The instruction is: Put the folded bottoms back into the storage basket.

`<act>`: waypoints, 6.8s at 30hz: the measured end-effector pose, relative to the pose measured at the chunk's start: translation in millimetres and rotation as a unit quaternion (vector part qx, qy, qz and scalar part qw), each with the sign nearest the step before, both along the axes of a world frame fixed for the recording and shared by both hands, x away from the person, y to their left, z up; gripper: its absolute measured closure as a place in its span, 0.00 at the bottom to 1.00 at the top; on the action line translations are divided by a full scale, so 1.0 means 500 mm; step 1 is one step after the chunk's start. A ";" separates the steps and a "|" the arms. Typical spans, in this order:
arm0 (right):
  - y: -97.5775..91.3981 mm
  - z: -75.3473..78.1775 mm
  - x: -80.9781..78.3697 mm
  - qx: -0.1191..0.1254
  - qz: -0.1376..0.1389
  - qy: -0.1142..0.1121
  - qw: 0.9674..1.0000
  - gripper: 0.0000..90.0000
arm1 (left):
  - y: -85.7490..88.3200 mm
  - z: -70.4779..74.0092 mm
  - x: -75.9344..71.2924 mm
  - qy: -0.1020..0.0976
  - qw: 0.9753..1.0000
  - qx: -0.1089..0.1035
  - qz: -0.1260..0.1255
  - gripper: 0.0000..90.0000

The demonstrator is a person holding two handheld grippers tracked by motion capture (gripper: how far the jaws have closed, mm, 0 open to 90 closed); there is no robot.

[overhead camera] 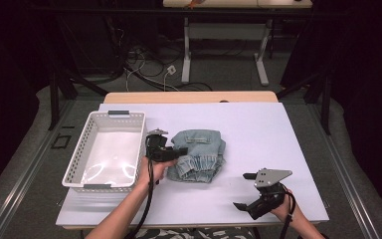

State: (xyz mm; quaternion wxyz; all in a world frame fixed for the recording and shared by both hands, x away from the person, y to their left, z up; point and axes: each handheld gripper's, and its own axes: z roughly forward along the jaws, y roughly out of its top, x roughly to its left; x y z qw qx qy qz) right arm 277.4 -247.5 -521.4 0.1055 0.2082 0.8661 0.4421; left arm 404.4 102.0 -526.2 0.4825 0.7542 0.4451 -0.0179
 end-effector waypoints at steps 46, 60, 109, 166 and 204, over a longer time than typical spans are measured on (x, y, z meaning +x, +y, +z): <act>0.000 -0.001 -0.001 -0.004 0.000 0.000 1.000 0.02 | -0.005 0.063 -0.031 -0.037 0.999 0.010 -0.003 0.77; 0.000 -0.001 -0.001 -0.006 0.001 0.002 1.000 0.02 | 0.008 0.082 -0.034 -0.046 0.999 -0.002 0.004 0.78; 0.001 -0.002 0.000 -0.006 0.001 0.001 1.000 0.02 | 0.040 0.133 -0.052 -0.098 0.995 -0.013 0.011 0.80; 0.001 -0.002 0.000 -0.008 0.000 0.001 1.000 0.02 | 0.087 0.192 -0.069 -0.147 0.989 -0.015 0.020 0.82; 0.002 -0.004 0.000 -0.008 0.001 0.001 1.000 0.02 | 0.117 0.223 -0.079 -0.178 0.983 -0.007 0.043 0.83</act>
